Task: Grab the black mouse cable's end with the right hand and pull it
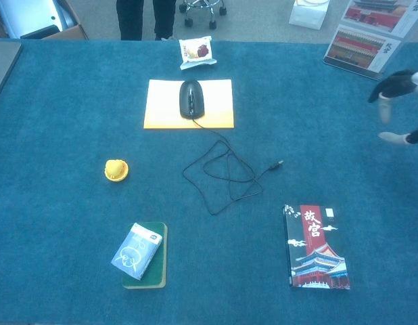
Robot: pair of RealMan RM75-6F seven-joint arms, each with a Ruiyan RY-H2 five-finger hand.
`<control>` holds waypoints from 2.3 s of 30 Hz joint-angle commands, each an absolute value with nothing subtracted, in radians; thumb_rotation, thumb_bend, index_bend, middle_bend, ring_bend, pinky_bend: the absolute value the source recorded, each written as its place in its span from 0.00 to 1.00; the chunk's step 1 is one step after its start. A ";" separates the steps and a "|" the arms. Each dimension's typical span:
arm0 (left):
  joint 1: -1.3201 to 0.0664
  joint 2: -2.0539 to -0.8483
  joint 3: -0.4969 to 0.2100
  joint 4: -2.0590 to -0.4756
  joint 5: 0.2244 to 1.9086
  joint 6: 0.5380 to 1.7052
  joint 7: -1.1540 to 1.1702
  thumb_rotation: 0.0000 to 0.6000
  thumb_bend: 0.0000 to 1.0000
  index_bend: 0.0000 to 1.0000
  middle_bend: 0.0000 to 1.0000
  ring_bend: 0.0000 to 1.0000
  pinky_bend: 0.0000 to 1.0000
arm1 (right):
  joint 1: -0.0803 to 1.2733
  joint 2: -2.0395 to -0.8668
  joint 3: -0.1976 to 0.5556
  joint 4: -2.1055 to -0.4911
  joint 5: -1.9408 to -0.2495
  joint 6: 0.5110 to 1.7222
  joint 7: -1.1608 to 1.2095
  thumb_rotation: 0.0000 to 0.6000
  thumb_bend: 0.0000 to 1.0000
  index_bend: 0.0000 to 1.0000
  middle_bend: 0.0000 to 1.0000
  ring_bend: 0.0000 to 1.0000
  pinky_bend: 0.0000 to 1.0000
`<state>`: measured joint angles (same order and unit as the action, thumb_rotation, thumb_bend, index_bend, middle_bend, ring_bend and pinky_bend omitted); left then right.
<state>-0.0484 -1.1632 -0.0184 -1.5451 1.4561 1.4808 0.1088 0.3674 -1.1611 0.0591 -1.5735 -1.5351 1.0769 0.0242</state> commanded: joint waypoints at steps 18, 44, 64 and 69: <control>-0.055 -1.180 -0.015 -1.511 1.461 1.459 0.079 1.00 0.08 0.40 0.39 0.44 0.72 | 0.669 -1.305 0.066 -1.475 -1.540 0.728 -0.001 1.00 0.19 0.61 0.20 0.02 0.09; -0.048 -1.209 -0.010 -1.438 1.444 1.435 0.004 1.00 0.08 0.40 0.39 0.44 0.72 | 0.824 -1.401 0.020 -1.423 -1.478 0.567 -0.090 0.99 0.24 0.52 0.05 0.00 0.00; -0.043 -1.217 -0.010 -1.411 1.438 1.427 -0.025 1.00 0.08 0.40 0.39 0.44 0.72 | 0.831 -1.451 -0.003 -1.389 -1.412 0.611 -0.243 0.82 0.24 0.43 0.00 0.00 0.00; -0.042 -1.216 -0.011 -1.411 1.439 1.430 -0.029 1.00 0.08 0.40 0.39 0.44 0.72 | 0.831 -1.458 -0.011 -1.387 -1.409 0.617 -0.258 0.82 0.25 0.43 0.00 0.00 0.00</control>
